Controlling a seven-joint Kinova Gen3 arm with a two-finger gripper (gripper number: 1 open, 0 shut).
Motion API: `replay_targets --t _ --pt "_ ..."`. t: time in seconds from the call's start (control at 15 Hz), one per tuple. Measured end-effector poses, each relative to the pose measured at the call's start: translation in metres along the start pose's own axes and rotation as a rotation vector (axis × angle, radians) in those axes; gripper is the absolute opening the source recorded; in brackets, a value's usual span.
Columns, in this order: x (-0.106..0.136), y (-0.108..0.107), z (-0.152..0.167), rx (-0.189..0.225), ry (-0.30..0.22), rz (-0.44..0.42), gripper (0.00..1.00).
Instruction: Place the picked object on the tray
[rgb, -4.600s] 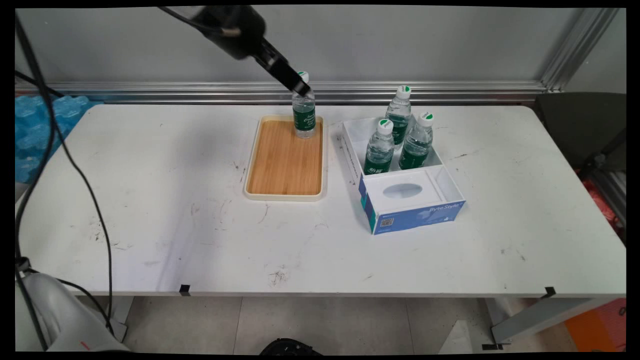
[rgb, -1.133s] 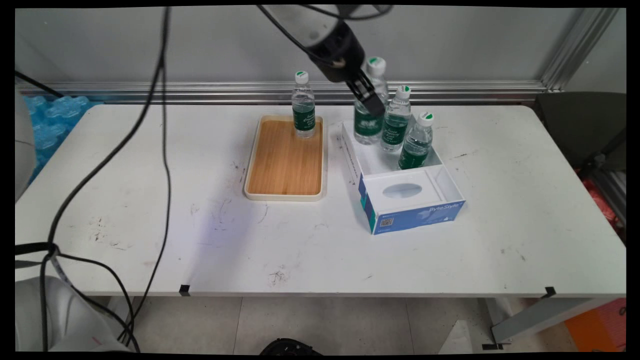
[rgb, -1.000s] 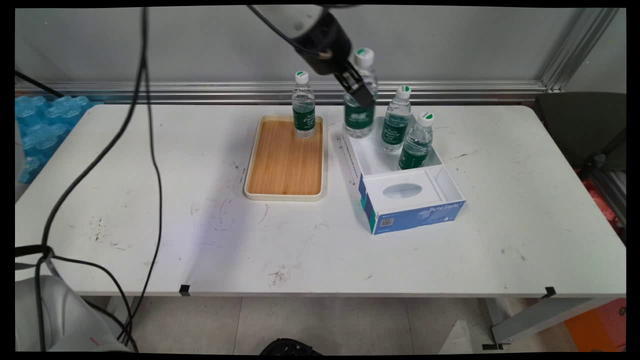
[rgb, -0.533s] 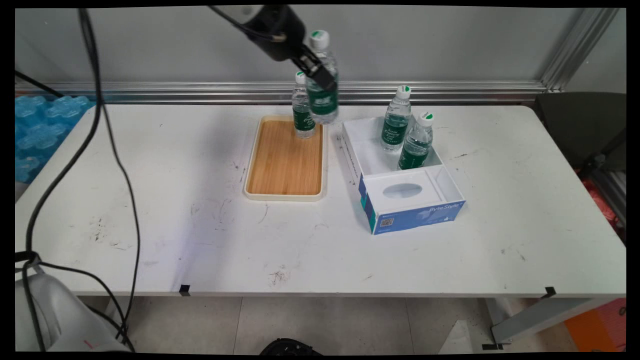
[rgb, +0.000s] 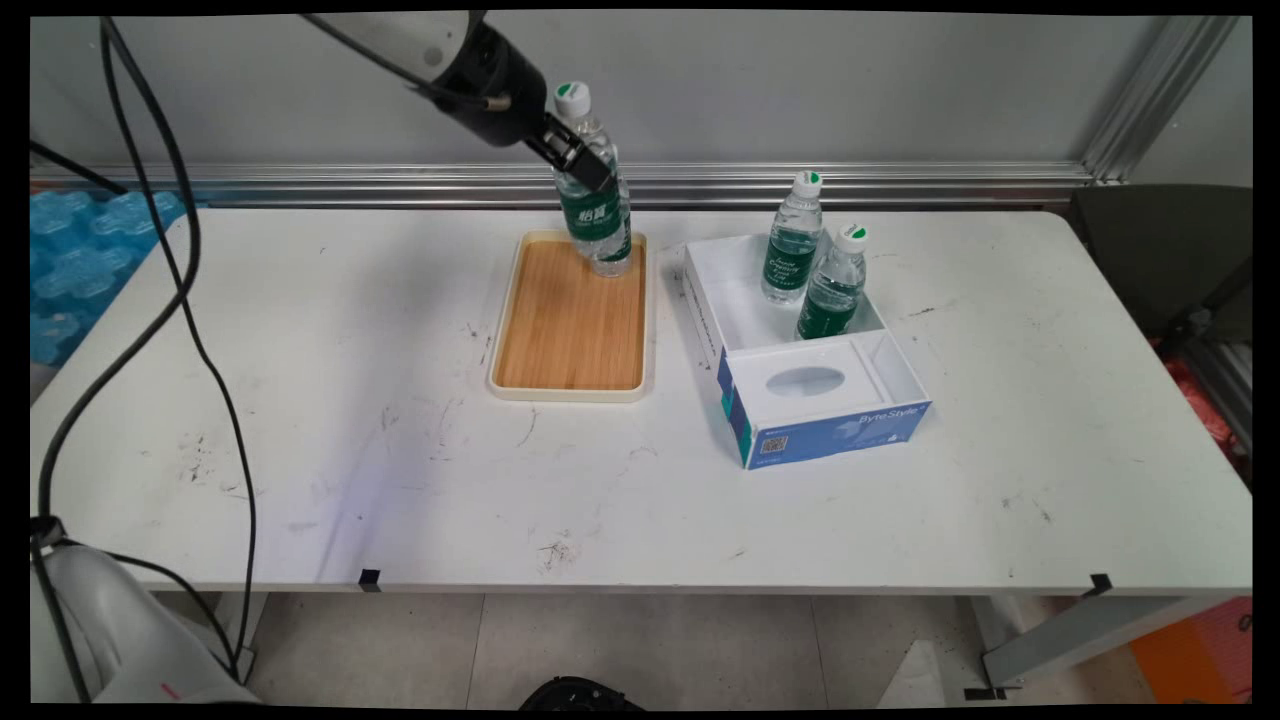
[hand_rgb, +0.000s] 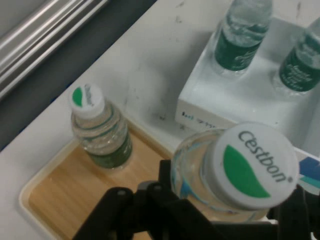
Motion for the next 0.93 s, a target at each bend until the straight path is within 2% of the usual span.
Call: replay_targets --t 0.4,0.93 --pt "-0.024 -0.010 0.043 -0.005 -0.003 -0.041 0.00" --pt "-0.050 -0.014 0.100 -0.014 -0.038 -0.072 0.00"
